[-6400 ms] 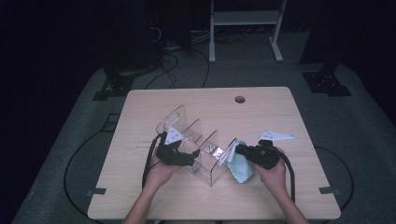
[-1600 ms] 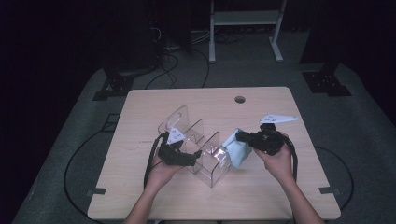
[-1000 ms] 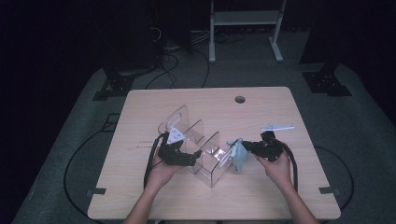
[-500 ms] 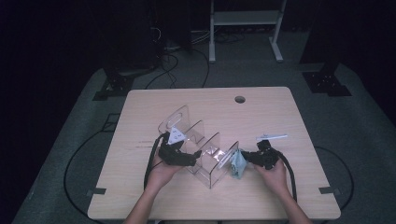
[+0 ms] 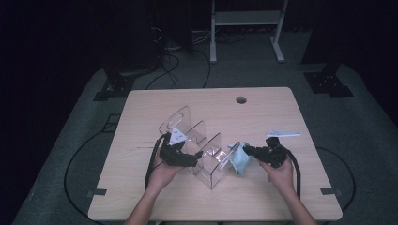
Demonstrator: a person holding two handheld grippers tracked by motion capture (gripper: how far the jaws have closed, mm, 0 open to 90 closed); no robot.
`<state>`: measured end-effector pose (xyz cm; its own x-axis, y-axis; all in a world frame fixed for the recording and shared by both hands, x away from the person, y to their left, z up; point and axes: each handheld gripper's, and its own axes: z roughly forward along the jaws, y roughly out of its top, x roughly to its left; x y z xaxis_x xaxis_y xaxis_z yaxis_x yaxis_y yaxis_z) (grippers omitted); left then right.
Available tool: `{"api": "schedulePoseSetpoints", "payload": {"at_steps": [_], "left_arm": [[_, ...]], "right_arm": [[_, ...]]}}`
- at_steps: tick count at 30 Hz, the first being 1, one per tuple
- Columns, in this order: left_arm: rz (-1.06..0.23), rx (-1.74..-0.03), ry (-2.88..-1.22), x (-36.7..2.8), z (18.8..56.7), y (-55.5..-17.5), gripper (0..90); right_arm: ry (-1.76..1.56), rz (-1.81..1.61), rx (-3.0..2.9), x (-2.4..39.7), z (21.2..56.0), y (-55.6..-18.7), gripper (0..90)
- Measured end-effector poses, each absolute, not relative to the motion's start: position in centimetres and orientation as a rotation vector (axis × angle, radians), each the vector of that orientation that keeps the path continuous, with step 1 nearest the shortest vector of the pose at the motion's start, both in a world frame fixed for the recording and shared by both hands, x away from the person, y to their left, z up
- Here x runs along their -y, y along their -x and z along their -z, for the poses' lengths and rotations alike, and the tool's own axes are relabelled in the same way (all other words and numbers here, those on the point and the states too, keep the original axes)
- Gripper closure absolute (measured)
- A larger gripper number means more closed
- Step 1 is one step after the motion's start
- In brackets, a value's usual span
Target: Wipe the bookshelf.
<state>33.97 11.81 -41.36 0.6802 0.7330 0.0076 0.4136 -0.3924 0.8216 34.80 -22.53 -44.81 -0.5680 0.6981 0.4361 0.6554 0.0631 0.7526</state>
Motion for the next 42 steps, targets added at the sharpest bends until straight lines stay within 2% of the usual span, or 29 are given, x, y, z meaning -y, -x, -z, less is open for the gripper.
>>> {"api": "schedulePoseSetpoints", "payload": {"at_steps": [2,8,12,20,28,38,42], "left_arm": [[-0.473,-0.880,-2.039,-11.8,41.3,-34.0,8.6],[-0.474,-0.882,-2.040,-11.8,41.3,-34.0,8.6],[-0.476,-0.883,-2.044,-11.8,41.3,-33.9,8.5],[-0.481,-0.881,-2.044,-11.7,41.4,-34.0,8.5],[-0.487,-0.878,-2.047,-11.7,41.4,-34.0,8.5],[-0.489,-0.876,-2.053,-11.6,41.4,-33.9,8.5],[-0.495,-0.877,-2.051,-11.5,41.4,-33.9,8.6]], "right_arm": [[-1.388,-1.630,-2.207,23.2,42.9,-34.0,84.4],[-1.321,-1.692,-2.177,23.5,41.1,-32.8,84.3],[-1.285,-1.635,-2.240,22.7,41.5,-32.4,84.3],[-1.313,-1.544,-2.352,21.1,45.0,-32.3,84.1],[-1.236,-1.569,-2.301,21.2,43.2,-31.7,84.1],[-1.154,-1.509,-2.482,17.9,45.3,-30.1,83.8],[-1.170,-1.487,-2.465,18.2,45.3,-30.4,83.8]]}}
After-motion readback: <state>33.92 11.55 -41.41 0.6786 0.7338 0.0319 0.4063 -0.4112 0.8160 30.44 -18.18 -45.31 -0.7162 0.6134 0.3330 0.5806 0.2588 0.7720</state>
